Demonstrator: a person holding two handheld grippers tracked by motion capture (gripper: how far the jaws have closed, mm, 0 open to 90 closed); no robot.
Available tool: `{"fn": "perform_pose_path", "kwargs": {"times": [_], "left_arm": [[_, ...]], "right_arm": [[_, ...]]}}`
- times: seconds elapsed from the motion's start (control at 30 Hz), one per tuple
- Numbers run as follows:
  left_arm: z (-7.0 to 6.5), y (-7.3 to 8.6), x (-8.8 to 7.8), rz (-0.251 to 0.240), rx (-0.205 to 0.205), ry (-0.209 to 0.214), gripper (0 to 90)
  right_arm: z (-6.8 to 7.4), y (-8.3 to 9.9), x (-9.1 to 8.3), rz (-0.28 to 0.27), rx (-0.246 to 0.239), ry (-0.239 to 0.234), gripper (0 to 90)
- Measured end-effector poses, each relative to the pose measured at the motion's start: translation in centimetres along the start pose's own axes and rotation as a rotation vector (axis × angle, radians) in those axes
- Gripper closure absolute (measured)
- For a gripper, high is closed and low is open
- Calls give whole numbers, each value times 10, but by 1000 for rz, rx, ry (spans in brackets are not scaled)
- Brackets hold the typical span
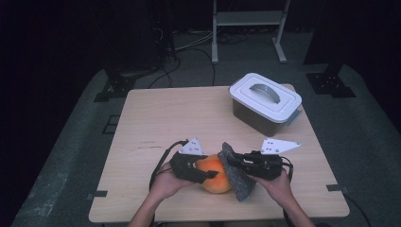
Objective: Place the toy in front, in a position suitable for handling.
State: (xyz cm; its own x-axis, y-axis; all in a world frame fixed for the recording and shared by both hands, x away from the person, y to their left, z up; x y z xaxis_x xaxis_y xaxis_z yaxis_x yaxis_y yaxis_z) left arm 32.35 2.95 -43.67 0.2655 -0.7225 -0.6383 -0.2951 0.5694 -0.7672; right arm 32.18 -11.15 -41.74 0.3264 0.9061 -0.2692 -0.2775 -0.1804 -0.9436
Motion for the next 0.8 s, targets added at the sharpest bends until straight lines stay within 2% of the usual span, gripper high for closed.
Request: {"fn": "perform_pose_path", "kwargs": {"times": [0.1,0.2,0.27,0.4,0.47,0.57,0.63,0.67,0.7,0.73,0.8], "left_arm": [[2,2,3,-20,-2,13,347],[2,3,5,-49,22,26,297],[3,3,6,-83,17,38,239],[7,7,6,-148,12,67,146],[10,10,9,-158,-12,91,95],[13,15,11,-187,-41,137,88],[13,17,13,-200,-58,157,93],[11,18,13,-200,-51,151,146],[10,18,13,-200,-40,137,244],[9,16,11,-201,-21,115,303],[8,11,9,-195,-15,81,392]], "right_arm": [[-8,9,1,31,19,4,774],[-10,12,0,40,25,9,774],[-11,14,0,53,17,18,774],[-15,17,-2,55,29,21,774],[-16,18,-4,58,31,21,774],[-18,19,-6,61,39,24,774],[-19,19,-6,61,39,25,774],[-19,19,-6,62,40,26,774],[-19,18,-6,62,49,27,774],[-19,17,-7,59,44,30,776],[-15,6,-10,31,27,36,778]]}}
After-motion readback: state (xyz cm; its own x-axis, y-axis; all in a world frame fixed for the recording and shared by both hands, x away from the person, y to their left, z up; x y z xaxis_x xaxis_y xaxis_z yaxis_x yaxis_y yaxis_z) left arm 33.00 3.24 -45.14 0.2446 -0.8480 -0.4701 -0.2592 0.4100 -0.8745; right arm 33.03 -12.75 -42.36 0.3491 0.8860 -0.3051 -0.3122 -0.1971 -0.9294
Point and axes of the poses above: each handheld gripper's, and its own axes: x roughly forward along the jaws, y roughly out of its underside, z roughly to its left, the point moved 8 cm from there along x, roughly forward along the jaws, and after that the axes turned 2 degrees about -y, right-handed, at the moved point
